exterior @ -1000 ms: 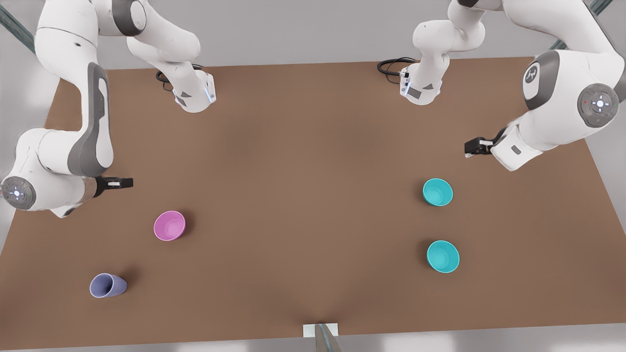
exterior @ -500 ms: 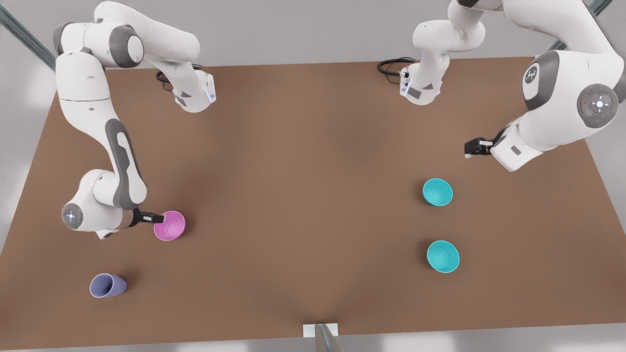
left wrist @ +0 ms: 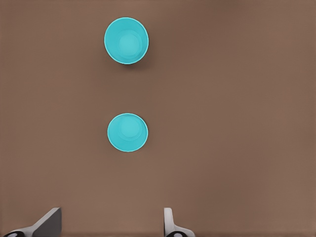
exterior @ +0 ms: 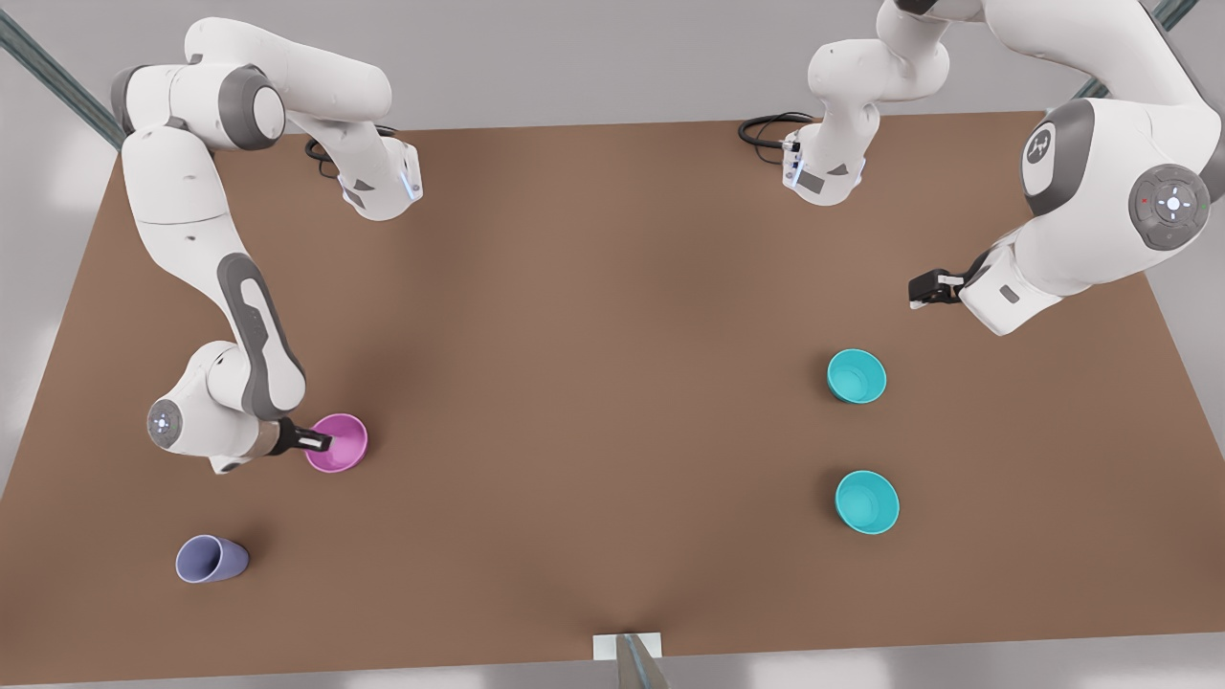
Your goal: Stack the blue bowl on the pink bowl
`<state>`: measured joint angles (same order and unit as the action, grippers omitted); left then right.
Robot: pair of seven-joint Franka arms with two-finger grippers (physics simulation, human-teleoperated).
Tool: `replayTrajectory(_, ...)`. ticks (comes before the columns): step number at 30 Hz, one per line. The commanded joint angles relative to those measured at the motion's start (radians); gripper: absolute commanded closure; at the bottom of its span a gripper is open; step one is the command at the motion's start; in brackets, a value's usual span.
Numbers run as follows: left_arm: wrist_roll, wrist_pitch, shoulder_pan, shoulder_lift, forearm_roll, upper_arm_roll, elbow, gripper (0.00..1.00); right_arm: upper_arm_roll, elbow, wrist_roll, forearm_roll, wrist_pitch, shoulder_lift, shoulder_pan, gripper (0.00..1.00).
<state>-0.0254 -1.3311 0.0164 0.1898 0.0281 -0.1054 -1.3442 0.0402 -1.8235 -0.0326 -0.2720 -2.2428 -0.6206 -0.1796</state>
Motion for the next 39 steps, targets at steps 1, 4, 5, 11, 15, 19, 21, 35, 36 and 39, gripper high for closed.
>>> replayTrajectory(1, 0.001, 0.001, 0.0, -0.001, 0.0, 0.0, 0.0, 0.0, 0.004, 0.007, 0.045, 0.024, 0.015, 0.004, 0.0, 0.79)
replayTrajectory(4, 0.001, 0.001, 0.0, -0.001, 0.0, 0.0, 0.0, 0.0, 0.029, 0.041, 0.048, 0.007, 0.074, 0.022, 0.0, 0.79)
replayTrajectory(5, 0.001, 0.0, 0.0, -0.001, 0.0, 0.0, 0.0, 0.0, 0.05, 0.058, 0.053, 0.005, 0.091, 0.032, 0.0, 0.79)
replayTrajectory(11, 0.001, 0.0, 0.0, -0.001, 0.0, 0.0, 0.0, 0.0, 0.156, 0.268, 0.452, -0.036, 0.072, -0.045, 0.221, 0.79)
replayTrajectory(15, -0.001, 0.001, 0.0, -0.001, 0.0, 0.0, -0.001, 0.0, 0.156, 0.53, 0.858, -0.039, 0.048, -0.234, 0.433, 0.79)
replayTrajectory(19, -0.002, 0.021, 0.0, 0.0, 0.0, 0.0, -0.003, 0.0, 0.155, 0.628, 1.008, -0.033, -0.063, -0.359, 0.571, 0.79)
replayTrajectory(21, -0.002, 0.021, 0.0, 0.0, 0.0, 0.0, -0.004, 0.0, 0.152, 0.659, 1.028, -0.03, -0.064, -0.41, 0.601, 0.79)
replayTrajectory(35, 0.329, -0.589, -0.118, 0.165, 0.168, 0.082, -0.455, 0.0, 0.172, 0.695, 0.8, -0.021, 0.532, -0.222, 0.325, 0.0)
replayTrajectory(36, 0.392, -0.701, -0.118, 0.18, 0.185, 0.099, -0.526, 0.0, 0.17, 0.684, 0.671, -0.009, 0.601, -0.215, 0.253, 0.0)
replayTrajectory(39, 0.433, -0.865, -0.113, 0.247, 0.253, 0.099, -0.576, 0.0, 0.175, 0.632, 0.225, 0.151, 0.802, -0.183, -0.024, 0.0)
